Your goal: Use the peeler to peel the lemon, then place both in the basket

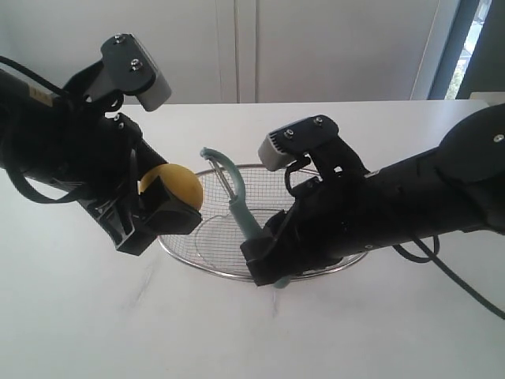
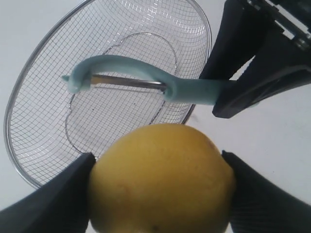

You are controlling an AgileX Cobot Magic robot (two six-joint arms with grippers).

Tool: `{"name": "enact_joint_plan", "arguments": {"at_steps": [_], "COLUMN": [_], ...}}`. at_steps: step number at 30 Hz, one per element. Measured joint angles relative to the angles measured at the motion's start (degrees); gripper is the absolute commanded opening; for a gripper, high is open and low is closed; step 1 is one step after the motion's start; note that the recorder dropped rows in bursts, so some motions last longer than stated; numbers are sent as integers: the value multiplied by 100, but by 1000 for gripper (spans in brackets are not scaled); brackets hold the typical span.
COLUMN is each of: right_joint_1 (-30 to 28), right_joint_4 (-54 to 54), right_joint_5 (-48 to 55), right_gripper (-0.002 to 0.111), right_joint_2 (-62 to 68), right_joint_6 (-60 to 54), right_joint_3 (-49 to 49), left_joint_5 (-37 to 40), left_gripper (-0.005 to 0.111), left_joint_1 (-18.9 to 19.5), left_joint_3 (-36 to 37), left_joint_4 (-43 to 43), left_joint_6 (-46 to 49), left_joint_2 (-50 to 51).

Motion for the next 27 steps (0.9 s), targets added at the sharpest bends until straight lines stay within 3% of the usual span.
{"name": "enact_joint_plan", "arguments": {"at_steps": [8, 27], "right_joint_1": [269, 283], "right_joint_4": [220, 629], "right_joint_5": [-221, 19], "right_gripper": [0, 0], "right_joint_2": [0, 0], "right_joint_6": [-102, -338], "right_joint_3": [0, 0], "left_joint_5": [-11, -22], "left_gripper": [0, 0], "left_joint_1": [0, 0], "left_joint_3": [0, 0], "left_joint_4": [0, 0], "left_joint_6": [0, 0], "left_joint_2": [0, 0]}}
